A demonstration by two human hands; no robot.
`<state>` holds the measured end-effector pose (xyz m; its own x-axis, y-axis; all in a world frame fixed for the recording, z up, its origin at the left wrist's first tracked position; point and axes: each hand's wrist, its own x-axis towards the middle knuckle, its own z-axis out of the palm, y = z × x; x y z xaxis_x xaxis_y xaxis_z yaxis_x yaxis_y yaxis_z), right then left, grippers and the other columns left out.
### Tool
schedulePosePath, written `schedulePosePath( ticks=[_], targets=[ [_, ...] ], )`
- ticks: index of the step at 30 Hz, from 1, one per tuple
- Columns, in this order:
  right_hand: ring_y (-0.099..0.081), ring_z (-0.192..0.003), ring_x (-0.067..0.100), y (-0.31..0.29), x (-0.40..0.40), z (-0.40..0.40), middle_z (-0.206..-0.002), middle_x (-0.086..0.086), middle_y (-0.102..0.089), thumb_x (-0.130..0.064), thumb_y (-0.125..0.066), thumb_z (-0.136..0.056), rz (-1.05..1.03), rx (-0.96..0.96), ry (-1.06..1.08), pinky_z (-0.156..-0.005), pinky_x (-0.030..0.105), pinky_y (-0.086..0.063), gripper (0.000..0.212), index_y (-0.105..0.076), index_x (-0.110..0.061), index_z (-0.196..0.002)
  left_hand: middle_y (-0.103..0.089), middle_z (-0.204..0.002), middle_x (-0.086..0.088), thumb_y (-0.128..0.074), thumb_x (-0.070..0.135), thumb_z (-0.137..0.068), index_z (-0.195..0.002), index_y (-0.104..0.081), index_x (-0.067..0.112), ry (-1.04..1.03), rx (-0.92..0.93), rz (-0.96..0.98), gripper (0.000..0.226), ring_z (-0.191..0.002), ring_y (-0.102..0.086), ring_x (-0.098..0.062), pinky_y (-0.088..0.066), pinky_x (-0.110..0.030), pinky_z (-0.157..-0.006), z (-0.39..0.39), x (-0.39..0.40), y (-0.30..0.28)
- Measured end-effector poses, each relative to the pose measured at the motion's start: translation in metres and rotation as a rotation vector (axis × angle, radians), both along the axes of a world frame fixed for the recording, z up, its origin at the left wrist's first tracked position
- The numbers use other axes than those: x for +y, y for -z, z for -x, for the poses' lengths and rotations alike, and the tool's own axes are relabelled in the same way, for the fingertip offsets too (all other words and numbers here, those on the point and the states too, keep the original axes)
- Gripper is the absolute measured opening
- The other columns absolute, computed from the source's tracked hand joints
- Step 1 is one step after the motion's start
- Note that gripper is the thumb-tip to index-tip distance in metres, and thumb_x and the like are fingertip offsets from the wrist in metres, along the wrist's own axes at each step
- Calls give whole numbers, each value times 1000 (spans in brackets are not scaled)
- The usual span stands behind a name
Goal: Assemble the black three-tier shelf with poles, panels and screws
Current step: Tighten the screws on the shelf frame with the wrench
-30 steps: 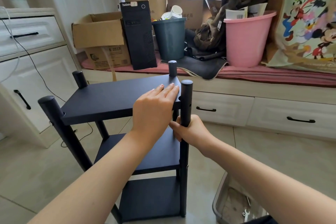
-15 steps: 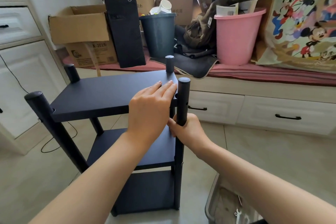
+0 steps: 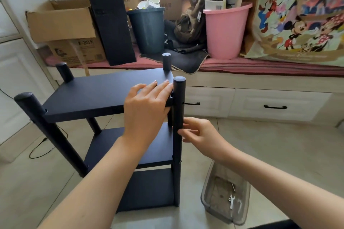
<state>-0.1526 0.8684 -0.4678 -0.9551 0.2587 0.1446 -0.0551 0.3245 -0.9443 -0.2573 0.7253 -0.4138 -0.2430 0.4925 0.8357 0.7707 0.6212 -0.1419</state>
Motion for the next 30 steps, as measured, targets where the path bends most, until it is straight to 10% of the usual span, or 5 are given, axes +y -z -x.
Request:
schedulePosePath(
  ticks=[10, 16, 23, 30],
  targets=[
    [-68, -98, 2, -4, -2, -9, -106, -10, -73, -12, -57, -99, -44, -17, 21, -76, 17, -55, 29, -67, -25, -123, -73, -119, -3, -73, 4, -79, -122, -73, 14, 13, -102, -2, 44, -113, -69, -28, -51, -41, -94, -18, 1, 1],
    [-67, -104, 5, 4, -7, -11, -111, -9, -73, -16, -58, -99, 39, 14, 42, -86, 31, -59, 31, -64, -31, -126, -65, -135, -1, -49, 47, -86, -135, -63, 15, -14, -232, 91, 60, -131, -56, -23, -21, -51, -118, -28, -2, 0],
    [-69, -102, 6, 9, 3, -6, -107, -8, -75, -19, -65, -95, 118, 2, 4, -81, 30, -59, 27, -67, -26, -121, -67, -131, -1, -57, 64, -87, -130, -65, 15, -75, -224, -33, 66, -127, -57, -25, -23, -53, -118, -30, 10, 11],
    [-65, -104, 13, 70, 43, 5, -117, 3, -69, -20, -70, -91, -250, -472, 88, -88, 24, -53, 36, -60, -17, -126, -71, -121, 3, -66, 56, -84, -119, -72, 17, -5, -150, -176, 54, -117, -61, -23, -31, -39, -98, -27, 16, 17]
  ],
)
